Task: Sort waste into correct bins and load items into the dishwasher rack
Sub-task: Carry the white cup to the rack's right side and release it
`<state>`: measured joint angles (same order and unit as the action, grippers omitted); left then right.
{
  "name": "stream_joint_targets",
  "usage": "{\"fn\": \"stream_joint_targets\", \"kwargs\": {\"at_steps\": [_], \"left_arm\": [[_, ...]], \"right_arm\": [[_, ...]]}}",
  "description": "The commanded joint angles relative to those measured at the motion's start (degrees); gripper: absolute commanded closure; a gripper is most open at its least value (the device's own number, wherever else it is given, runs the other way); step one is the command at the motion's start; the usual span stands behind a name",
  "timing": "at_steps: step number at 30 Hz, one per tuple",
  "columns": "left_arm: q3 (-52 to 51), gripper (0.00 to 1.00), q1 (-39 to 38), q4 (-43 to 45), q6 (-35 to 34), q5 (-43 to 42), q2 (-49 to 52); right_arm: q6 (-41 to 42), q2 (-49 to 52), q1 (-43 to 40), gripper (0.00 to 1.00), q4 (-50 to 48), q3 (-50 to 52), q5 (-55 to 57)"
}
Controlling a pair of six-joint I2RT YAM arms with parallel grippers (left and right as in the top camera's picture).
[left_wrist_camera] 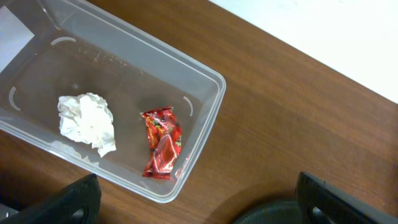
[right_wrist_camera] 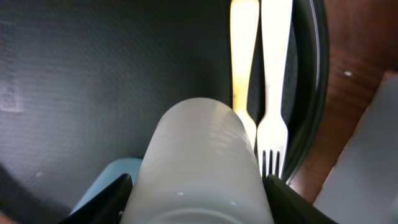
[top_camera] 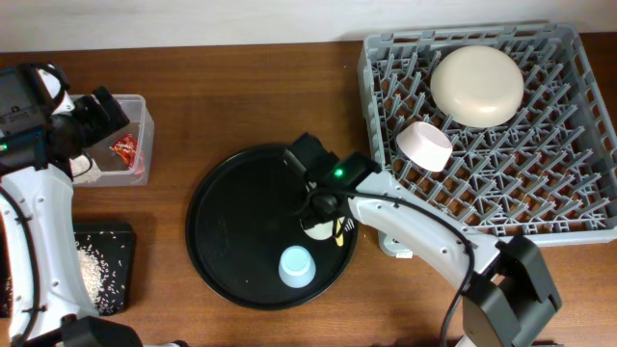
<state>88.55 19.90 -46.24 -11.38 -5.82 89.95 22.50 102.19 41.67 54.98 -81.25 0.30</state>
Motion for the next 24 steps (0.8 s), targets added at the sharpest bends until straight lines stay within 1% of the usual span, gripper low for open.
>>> {"fn": "stream_joint_targets", "kwargs": {"at_steps": [1,3,5,6,7,10,11,13,17,19,22,24], "left_arm": [[0.2,0.01,0.2,0.1,-0.1,-0.4,0.1],[0.2,0.01,0.2,0.1,-0.1,-0.4,0.1],[0.2,0.01,0.2,0.1,-0.1,-0.4,0.1],[0.2,0.01,0.2,0.1,-0.1,-0.4,0.1],[0.2,0.0,0.2,0.1,-0.1,-0.4,0.1],[0.2,0.01,0.2,0.1,-0.1,-0.4,0.1],[0.2,0.0,0.2,0.1,-0.1,-0.4,0.1],[0.2,0.01,0.2,0.1,-0.1,-0.4,0.1],[0.2,0.0,0.2,0.1,-0.1,-0.4,0.1],[0.2,0.01,0.2,0.1,-0.1,-0.4,0.1],[0.2,0.01,0.2,0.1,-0.1,-0.4,0.1],[0.2,0.0,0.2,0.1,-0.1,-0.4,0.1]], "right_arm": [[-1.2,-0.7,-0.3,0.44,4.1,-6.6,0.0],[-1.2,-0.8,-1.6,0.44,9.0,-10.9,0.4],[-2.2,-1.3,-4.4,0.54,15.1,-15.5,0.4],[-2.8,-2.2,-7.7,0.56,18.2,-17.7,0.4],[-3.6,-3.2,-10.7,0.56,19.2,-18.3,0.4],[-5.2,-5.2,-17.7,0.55,20.3,-18.3,0.4],[-6.8,-5.9,-24.1,0.55,20.8,-18.3,0.4],[-8.9,-5.9,-32.0,0.55,21.5,-18.3,0.5],[-10.3,-5.9,-48.1,0.55,22.1,-18.3,3.5],[-11.6,-5.9,-54.7,0.55,22.3,-18.3,4.1],[-11.6,-5.9,-60.3,0.55,22.4,-18.2,5.1],[-11.6,-5.7,-62.6,0.55,22.4,-18.0,5.4]]}}
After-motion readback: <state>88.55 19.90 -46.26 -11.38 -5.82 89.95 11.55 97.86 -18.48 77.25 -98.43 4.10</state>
